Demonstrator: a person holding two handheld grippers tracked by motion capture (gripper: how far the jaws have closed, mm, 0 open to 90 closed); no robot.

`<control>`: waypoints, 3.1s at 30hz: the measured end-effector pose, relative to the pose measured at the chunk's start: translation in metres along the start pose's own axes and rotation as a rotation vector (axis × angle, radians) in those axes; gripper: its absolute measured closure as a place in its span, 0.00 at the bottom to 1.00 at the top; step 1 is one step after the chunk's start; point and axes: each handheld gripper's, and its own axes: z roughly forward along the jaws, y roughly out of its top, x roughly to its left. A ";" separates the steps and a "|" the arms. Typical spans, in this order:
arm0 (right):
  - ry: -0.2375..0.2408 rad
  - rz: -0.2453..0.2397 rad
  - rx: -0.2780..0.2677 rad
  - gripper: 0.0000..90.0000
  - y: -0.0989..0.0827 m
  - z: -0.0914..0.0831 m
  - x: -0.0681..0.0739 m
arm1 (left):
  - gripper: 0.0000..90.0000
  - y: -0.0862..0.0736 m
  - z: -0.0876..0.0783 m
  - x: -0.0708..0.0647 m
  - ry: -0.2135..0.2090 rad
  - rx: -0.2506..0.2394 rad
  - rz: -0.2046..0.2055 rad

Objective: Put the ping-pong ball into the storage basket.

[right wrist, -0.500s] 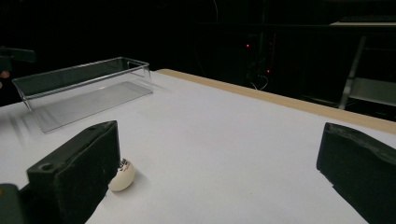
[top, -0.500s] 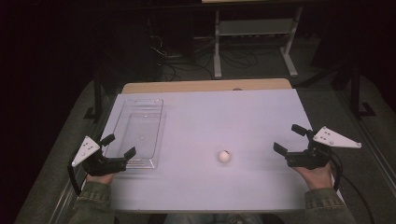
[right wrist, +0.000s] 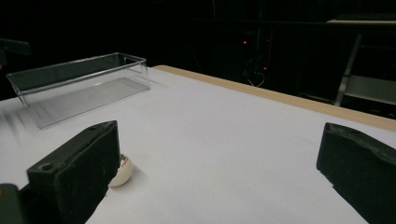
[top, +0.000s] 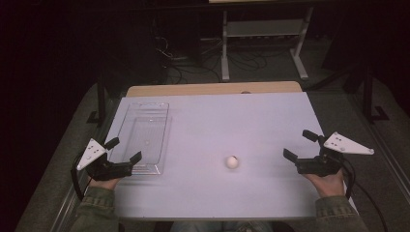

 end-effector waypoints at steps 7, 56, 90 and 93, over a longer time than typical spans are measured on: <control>0.005 -0.003 0.004 0.00 0.000 0.001 0.002 | 0.00 0.006 0.001 0.000 -0.001 0.031 0.046; 0.030 0.001 0.037 0.00 -0.002 0.004 0.002 | 0.00 0.058 0.026 -0.012 -0.121 0.223 0.208; 0.042 0.008 0.043 0.00 -0.002 0.004 0.002 | 0.00 0.084 0.047 -0.032 -0.226 0.327 0.308; 0.045 0.008 0.047 0.00 -0.002 0.005 0.002 | 0.00 0.087 0.050 -0.034 -0.234 0.341 0.323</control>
